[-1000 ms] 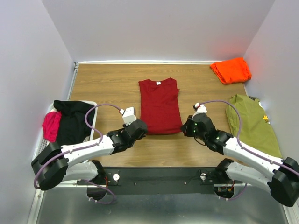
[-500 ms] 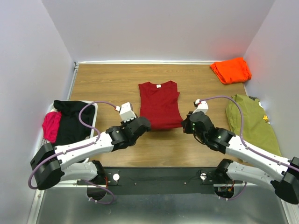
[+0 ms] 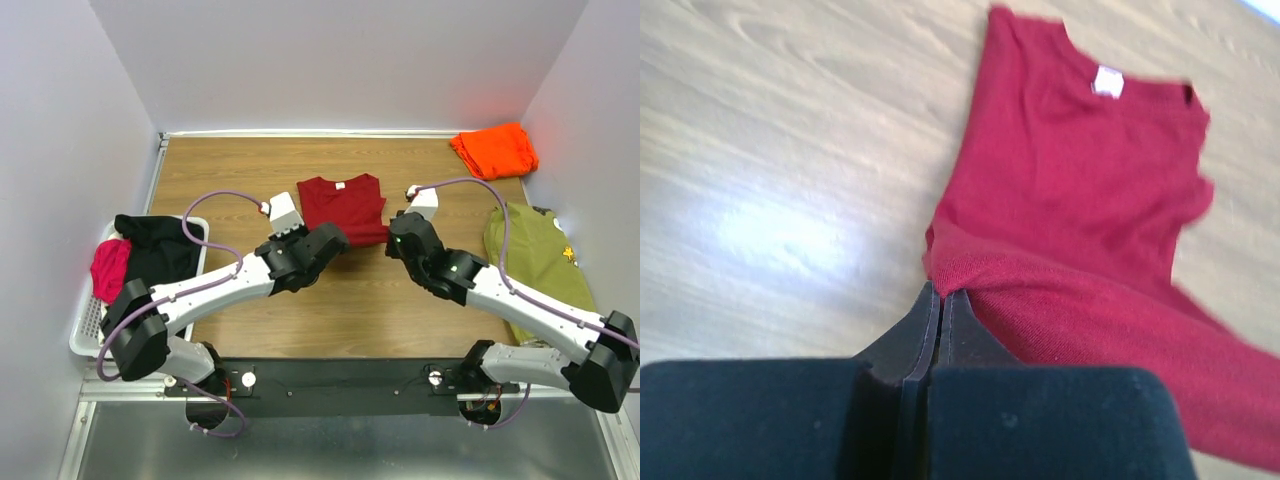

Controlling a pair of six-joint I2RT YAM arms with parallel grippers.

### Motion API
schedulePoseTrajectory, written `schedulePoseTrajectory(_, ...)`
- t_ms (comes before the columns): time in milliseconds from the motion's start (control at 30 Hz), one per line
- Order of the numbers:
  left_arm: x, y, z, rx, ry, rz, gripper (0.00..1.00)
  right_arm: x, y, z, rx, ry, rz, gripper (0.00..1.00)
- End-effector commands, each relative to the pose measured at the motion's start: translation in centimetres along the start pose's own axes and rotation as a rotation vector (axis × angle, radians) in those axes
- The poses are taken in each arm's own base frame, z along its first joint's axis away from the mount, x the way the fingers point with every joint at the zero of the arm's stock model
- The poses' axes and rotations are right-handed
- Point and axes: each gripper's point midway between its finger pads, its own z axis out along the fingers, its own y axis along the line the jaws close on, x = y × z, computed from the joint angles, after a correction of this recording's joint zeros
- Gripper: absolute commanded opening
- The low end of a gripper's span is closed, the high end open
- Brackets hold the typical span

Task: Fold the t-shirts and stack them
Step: Fold the long partially folded tshirt into a neat square

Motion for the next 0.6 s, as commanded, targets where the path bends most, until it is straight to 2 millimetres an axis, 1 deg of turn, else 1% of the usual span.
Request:
schedulePoseTrajectory(0,-4.2,0.8,1.9,-0.119,-0.171,0.026,0.0,-3.0,-0.7,1.3,0.111,-0.098,-0.05,0.01)
schedulePoseTrajectory(33,-4.4,0.6,2.2,-0.123,-0.178,0.028,0.0,-3.8,-0.5,1.6,0.11,-0.115,-0.04,0.01)
schedulePoseTrajectory(67,-5.0,0.4,2.8,-0.135,-0.189,0.028,0.0,-3.9,-0.4,2.0,0.107,-0.113,-0.047,0.01)
schedulePoseTrajectory(100,-5.3,0.2,3.1,-0.139,-0.193,0.031,0.0,-3.8,-0.7,2.9,0.125,-0.108,-0.052,0.01)
schedulePoseTrajectory(133,-5.6,0.1,3.5,-0.144,-0.196,0.029,0.0,-4.4,-0.5,3.3,0.122,-0.121,-0.042,0.01)
schedulePoseTrajectory(167,-6.1,-0.2,4.1,-0.153,-0.206,0.018,0.0,-4.4,-0.5,3.8,0.118,-0.116,-0.046,0.01)
schedulePoseTrajectory(200,-6.4,-0.2,4.5,-0.159,-0.211,0.034,0.0,-4.4,-0.9,4.7,0.137,-0.109,-0.049,0.01)
schedulePoseTrajectory(267,-6.9,-0.9,5.4,-0.157,-0.217,0.029,0.0,-5.2,-0.7,5.6,0.131,-0.122,-0.046,0.01)
schedulePoseTrajectory(300,-7.2,-0.8,5.9,-0.169,-0.219,0.05,0.0,-5.5,-0.6,6.0,0.129,-0.127,-0.045,0.01)
schedulePoseTrajectory(333,-7.4,-1.0,6.2,-0.166,-0.219,0.053,0.0,-5.5,-0.9,7.1,0.142,-0.122,-0.044,0.01)
schedulePoseTrajectory(367,-7.7,-1.7,6.9,-0.161,-0.224,0.044,0.0,-6.1,-0.6,7.5,0.133,-0.127,-0.047,0.01)
schedulePoseTrajectory(400,-8.0,-2.0,7.2,-0.161,-0.228,0.047,0.0,-6.4,-1.2,8.3,0.145,-0.126,-0.043,0.01)
schedulePoseTrajectory(433,-8.4,-1.9,7.9,-0.169,-0.227,0.061,0.0,-6.7,-1.2,8.9,0.144,-0.129,-0.037,0.01)
schedulePoseTrajectory(467,-8.6,-2.6,8.5,-0.166,-0.231,0.057,0.0,-6.0,-1.1,10.0,0.137,-0.105,-0.049,0.01)
schedulePoseTrajectory(533,-9.2,-2.7,9.6,-0.178,-0.233,0.078,0.0,-6.9,-1.6,11.3,0.146,-0.115,-0.035,0.01)
schedulePoseTrajectory(567,-9.4,-3.4,10.3,-0.178,-0.236,0.074,0.0,-6.0,-1.7,12.4,0.14,-0.083,-0.047,0.01)
